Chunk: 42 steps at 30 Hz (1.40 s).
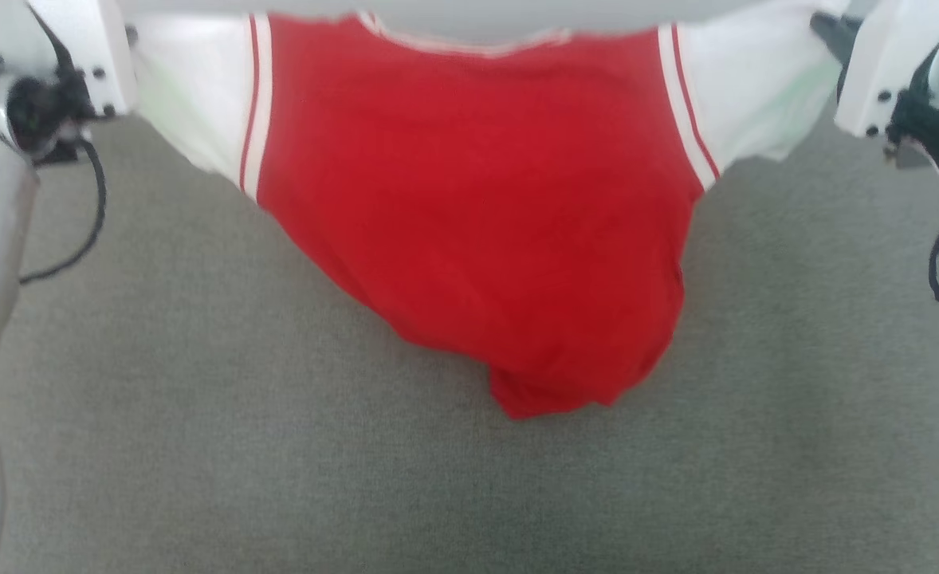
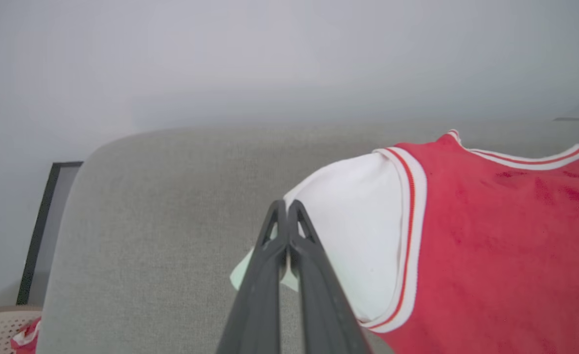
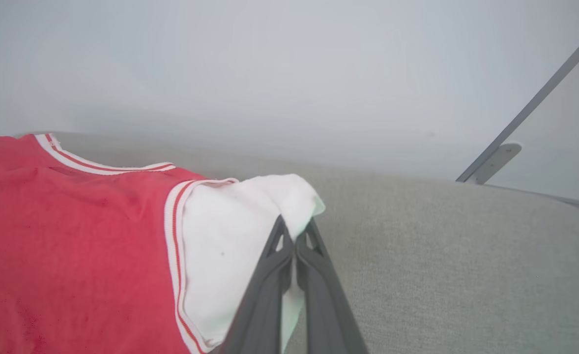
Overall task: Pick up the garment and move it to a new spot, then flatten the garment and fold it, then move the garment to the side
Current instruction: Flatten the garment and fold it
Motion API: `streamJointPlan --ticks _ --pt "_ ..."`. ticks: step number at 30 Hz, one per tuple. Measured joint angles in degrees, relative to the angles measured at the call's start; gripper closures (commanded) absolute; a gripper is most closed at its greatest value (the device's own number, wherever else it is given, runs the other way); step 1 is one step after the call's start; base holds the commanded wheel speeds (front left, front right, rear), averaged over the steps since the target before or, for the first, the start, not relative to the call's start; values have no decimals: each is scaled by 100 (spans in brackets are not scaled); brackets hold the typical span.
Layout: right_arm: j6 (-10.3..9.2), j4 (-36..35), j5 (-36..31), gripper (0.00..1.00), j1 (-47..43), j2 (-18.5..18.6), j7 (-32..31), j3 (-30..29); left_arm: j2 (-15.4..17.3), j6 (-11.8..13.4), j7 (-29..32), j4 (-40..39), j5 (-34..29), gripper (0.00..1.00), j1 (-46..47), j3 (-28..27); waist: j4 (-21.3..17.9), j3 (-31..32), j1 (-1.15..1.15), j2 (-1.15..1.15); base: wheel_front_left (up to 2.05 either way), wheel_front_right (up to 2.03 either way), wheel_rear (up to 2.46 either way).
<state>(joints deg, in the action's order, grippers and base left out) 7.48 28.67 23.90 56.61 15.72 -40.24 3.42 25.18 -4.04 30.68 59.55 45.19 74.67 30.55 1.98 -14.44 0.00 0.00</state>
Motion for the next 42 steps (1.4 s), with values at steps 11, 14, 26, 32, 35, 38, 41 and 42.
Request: streamJointPlan --ticks 11,14,26,32,35,38,41,42 --pt "0 121 -37 100 683 -308 662 30 313 75 -214 -354 -149 100 653 -18 -207 1085 0 0 0 0 0" --pt "0 242 -81 100 899 -321 792 10 378 80 -310 -463 -200 100 812 -30 -262 1291 0 0 0 0 0" --pt "0 669 -78 100 1267 -335 1011 36 535 124 -346 -689 -188 100 936 -64 -339 1439 0 0 0 0 0" --pt "0 911 -171 100 1514 -199 1470 234 495 126 -734 -815 -197 100 962 -82 -334 1130 0 0 0 0 0" --pt "0 1107 -233 100 1713 -122 1889 368 407 127 -978 -817 -198 100 1079 -115 -332 884 0 0 0 0 0" --pt "0 1271 -375 100 2036 -82 2407 559 304 169 -1289 -809 -235 100 1311 -137 -330 595 0 0 0 0 0" --pt "1 1499 -571 100 2392 -26 3019 720 274 178 -1729 -767 -350 100 1656 -143 -332 267 0 0 0 0 0" --pt "1 1591 -633 100 2535 0 3244 753 246 177 -1925 -754 -402 100 1779 -135 -332 157 -1 0 0 0 0"
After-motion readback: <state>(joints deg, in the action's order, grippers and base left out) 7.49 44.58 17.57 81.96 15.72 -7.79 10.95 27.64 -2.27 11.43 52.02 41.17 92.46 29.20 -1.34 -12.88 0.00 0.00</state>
